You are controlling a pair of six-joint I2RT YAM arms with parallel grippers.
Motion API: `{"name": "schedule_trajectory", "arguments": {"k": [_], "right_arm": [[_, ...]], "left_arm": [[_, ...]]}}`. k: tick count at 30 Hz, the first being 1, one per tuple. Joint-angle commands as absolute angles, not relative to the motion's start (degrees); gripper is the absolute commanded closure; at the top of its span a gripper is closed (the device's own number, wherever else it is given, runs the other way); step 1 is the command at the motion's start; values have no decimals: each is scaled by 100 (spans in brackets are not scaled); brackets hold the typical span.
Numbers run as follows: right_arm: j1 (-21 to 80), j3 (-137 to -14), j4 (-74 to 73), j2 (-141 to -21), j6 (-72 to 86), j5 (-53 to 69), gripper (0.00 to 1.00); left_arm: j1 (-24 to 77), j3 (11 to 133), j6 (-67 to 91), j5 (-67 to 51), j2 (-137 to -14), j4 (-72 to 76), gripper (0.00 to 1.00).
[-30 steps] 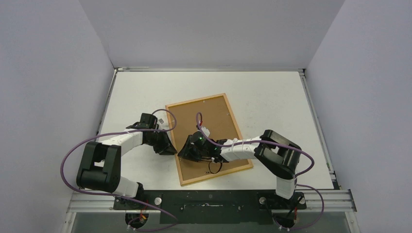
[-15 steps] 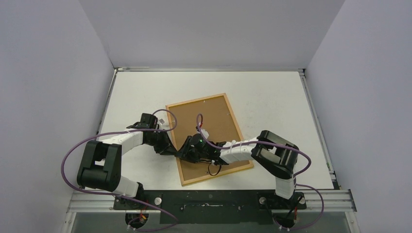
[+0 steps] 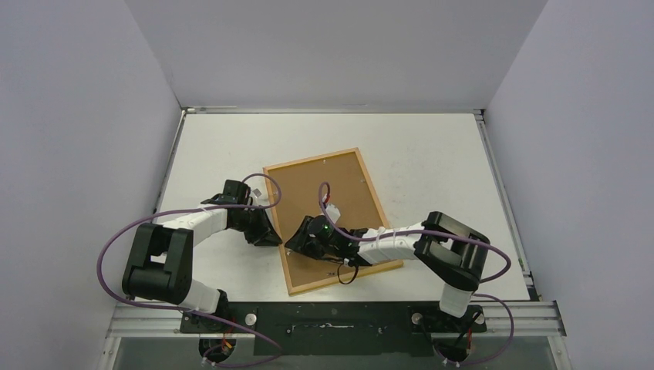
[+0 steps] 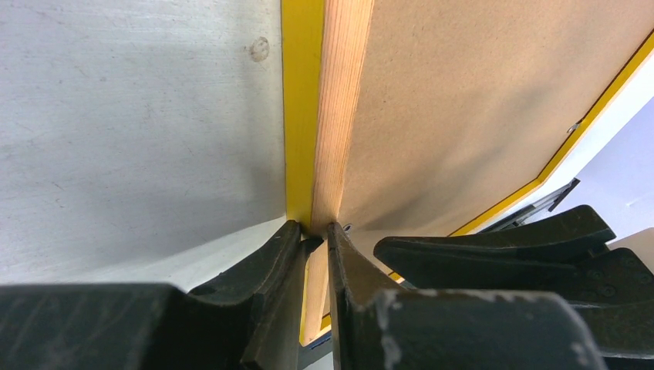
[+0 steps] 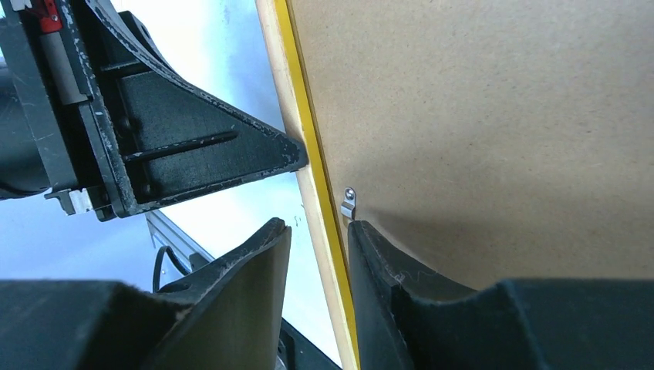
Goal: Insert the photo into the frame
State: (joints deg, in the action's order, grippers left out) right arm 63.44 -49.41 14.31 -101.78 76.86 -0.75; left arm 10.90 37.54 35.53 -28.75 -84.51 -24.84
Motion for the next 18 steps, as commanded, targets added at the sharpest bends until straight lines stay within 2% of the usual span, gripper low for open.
{"name": "schedule_trajectory", "arguments": {"k": [1,18], "right_arm": [[6372,-4850,1303,-9907,7638,-399,65],[6366,-5192,1742,-10749,7790,252,65]], "left_arm": [[1156,3744,3428,-2594,-8574,-2518,85],[1160,3727,3424,-2619,-8510,-2543,85]]}}
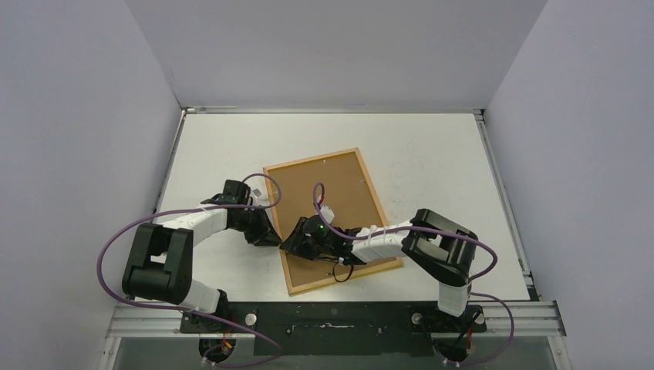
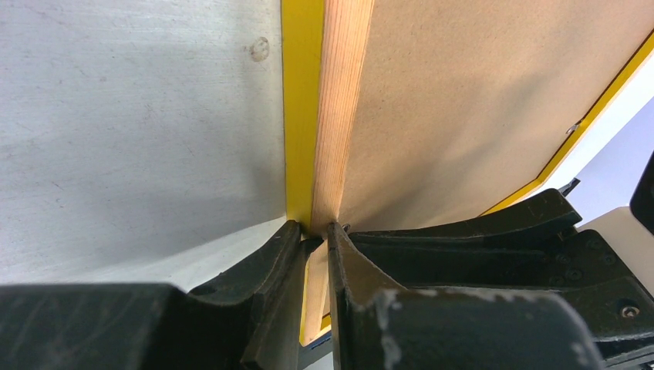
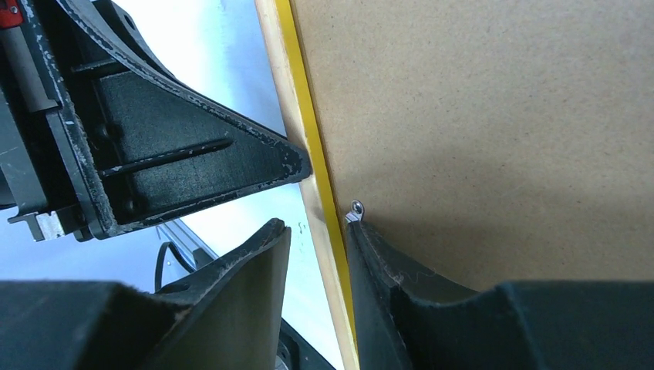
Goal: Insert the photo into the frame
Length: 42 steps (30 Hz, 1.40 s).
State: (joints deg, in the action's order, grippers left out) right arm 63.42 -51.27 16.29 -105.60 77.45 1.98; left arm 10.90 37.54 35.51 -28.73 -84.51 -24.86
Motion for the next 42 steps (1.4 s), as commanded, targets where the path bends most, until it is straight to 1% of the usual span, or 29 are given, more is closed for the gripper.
{"name": "schedule_trajectory", "arguments": {"k": [1,20,31,36,42], "right_arm": [[6371,-5194,1748,-10767,7807,249,65],[6394,-5238,2010,-10986,7780,18,65],[6435,-5386,2686,-11263,7480,176,58],[6453,-5248,3429,-11331,7403,223,55],[6513,-5000,4163,-11270,7323,72,49]], "left_arm": [[1160,3719,3422,-2626,-8511,-2540,85],[1169,3665,3455,-2698,-8501,-2472,85],[1161,3680,3492,-2706,-8516,-2473,85],[1154,3718,3480,-2701,-8487,-2522,85],[1102,3723,3733,-2932,-8576,-2392,88]]}}
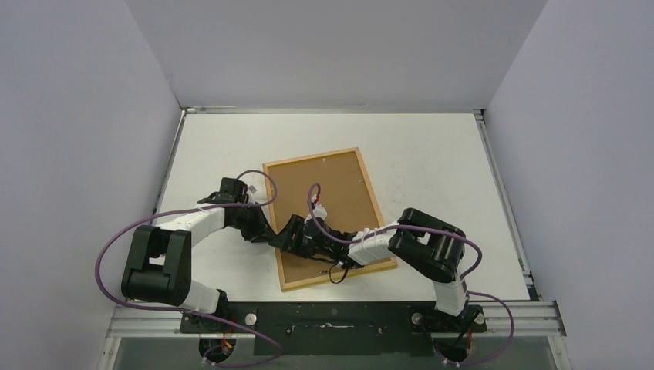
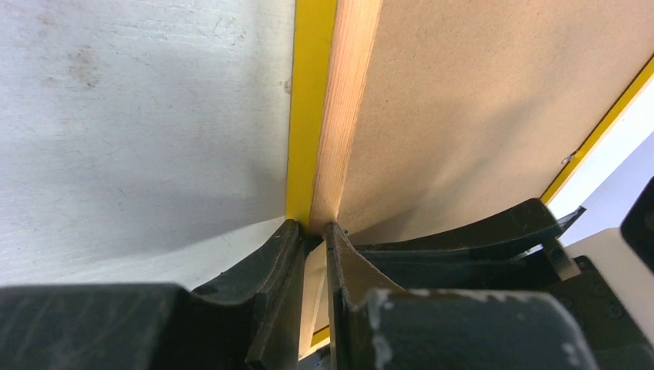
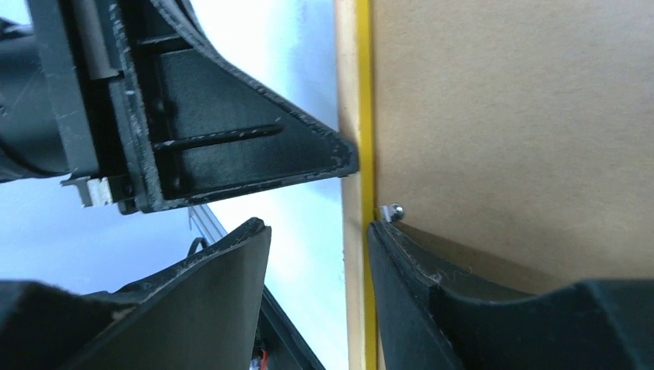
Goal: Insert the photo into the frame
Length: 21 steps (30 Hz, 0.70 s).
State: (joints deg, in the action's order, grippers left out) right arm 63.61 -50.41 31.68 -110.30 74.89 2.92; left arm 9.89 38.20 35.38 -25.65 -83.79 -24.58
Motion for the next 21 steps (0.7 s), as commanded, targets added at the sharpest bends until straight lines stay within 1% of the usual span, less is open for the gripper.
{"name": "schedule_trajectory", "arguments": {"k": [1,7,11,14,17,18,21], "right_arm": [[6539,-4979,4261,-11283,7321,29,49],[6689,-4991,4791,-11550,7482,-161,47],[6702,-4876,4595,-11223,7336,-337,45],[6695,-4875,3880,-10539,6944,-483,41],[6705,-5099,2611,-9753,6346,-717,37],[6698,-5154,2186,-9497,6159,-792,36],[6672,-5218,998,-8804,5741,-1133,34]], "left_arm": [[1086,3707,3809,-3003,-8590,-2332,89],[956,3519,4325,-3383,-8622,-2023,90],[651,3670,3959,-3228,-8614,-2396,91],[456,3884,3734,-3222,-8581,-2551,90],[422,4225,3512,-3114,-8512,-2751,87],[422,4349,3442,-3081,-8482,-2839,85],[422,4633,3252,-3002,-8335,-3090,73]]}}
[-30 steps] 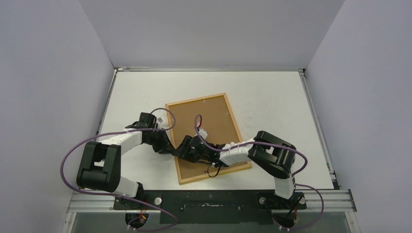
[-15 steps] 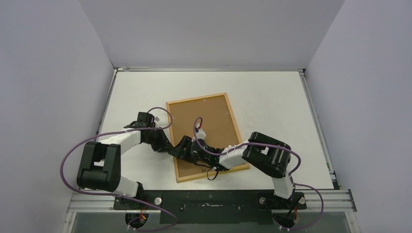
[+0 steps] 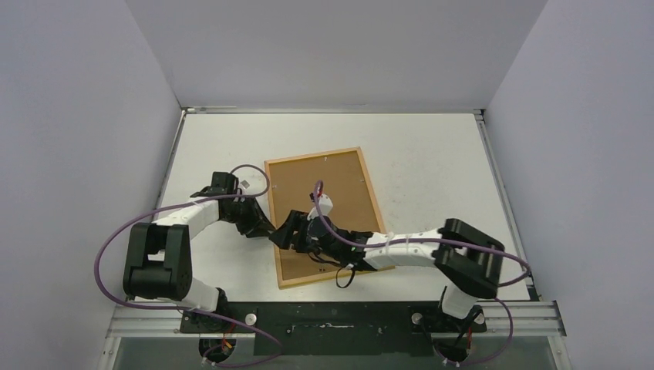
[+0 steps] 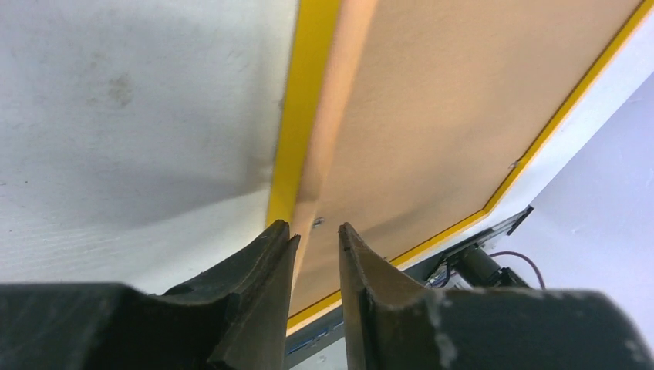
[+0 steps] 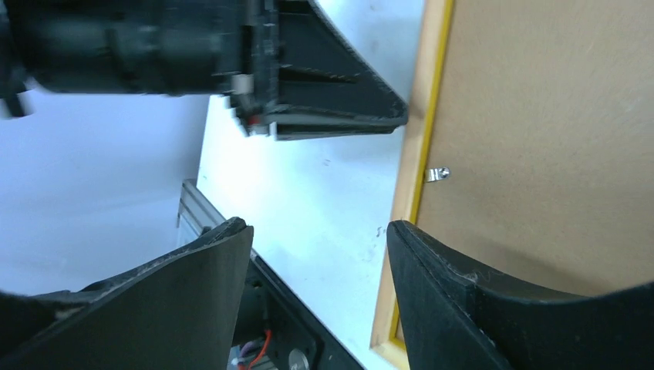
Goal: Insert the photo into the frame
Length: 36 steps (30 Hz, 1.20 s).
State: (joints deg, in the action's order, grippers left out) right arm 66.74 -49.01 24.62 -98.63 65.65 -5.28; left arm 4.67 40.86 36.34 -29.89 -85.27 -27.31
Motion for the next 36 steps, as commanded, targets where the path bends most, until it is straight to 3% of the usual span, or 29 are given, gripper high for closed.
{"name": "schedule_trajectory", "arguments": {"k": [1,4,7,12,16,24,36], "right_arm": [[6663,-5220,655,-8599,5634,-1262,34],[6604,-5242,-652,-7968,5496,-1626,33],[6540,-5256,-1673,-7469,5469,-1886,33],[6421,-5238,-2598,-7077,5317,-1622,34],[6374,-5199,-2680,-7283,5263,-996,34],[6291,-5379,-2101,-8456,5160,38,38],[6265,-5700,-1701,-9327,4796,762,49]], "left_arm": [[422,4688,3218,-2981,-8272,-3147,68],[422,4722,3116,-2947,-8037,-3320,54],[442,4618,2965,-2775,-7802,-3572,47],[732,4272,3046,-2472,-7353,-3719,37],[1214,4046,3541,-2292,-7287,-3574,34],[1310,3563,3867,-2010,-7295,-3387,39],[1327,3339,3924,-2721,-7856,-2894,68]]}}
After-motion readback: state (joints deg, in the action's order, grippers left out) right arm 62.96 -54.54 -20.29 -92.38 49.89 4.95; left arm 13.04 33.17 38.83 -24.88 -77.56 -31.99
